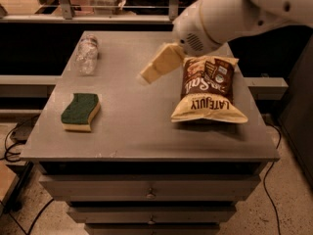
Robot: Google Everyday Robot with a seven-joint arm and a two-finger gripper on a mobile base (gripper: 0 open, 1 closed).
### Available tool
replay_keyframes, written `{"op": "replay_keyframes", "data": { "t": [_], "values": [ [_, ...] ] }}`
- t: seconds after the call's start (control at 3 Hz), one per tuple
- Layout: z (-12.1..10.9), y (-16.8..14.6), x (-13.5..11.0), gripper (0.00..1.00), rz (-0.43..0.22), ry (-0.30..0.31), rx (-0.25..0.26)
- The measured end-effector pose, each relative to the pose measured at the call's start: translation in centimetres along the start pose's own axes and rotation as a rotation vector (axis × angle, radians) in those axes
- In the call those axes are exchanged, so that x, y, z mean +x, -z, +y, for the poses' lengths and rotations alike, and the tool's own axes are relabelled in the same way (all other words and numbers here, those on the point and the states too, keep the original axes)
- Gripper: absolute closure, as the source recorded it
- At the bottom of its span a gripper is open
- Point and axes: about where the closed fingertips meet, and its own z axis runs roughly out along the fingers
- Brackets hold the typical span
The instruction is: Pick water bottle
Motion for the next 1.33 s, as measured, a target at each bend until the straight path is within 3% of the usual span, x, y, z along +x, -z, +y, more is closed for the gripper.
{"op": "replay_keyframes", "data": {
  "t": [0.33, 1.33],
  "values": [
    [-1.3, -5.2, -2.4, 0.00, 0.001, -0.082, 0.036],
    [-2.0, -17.4, -4.9, 0.00, 0.027, -0.195, -0.008]
  ]
}}
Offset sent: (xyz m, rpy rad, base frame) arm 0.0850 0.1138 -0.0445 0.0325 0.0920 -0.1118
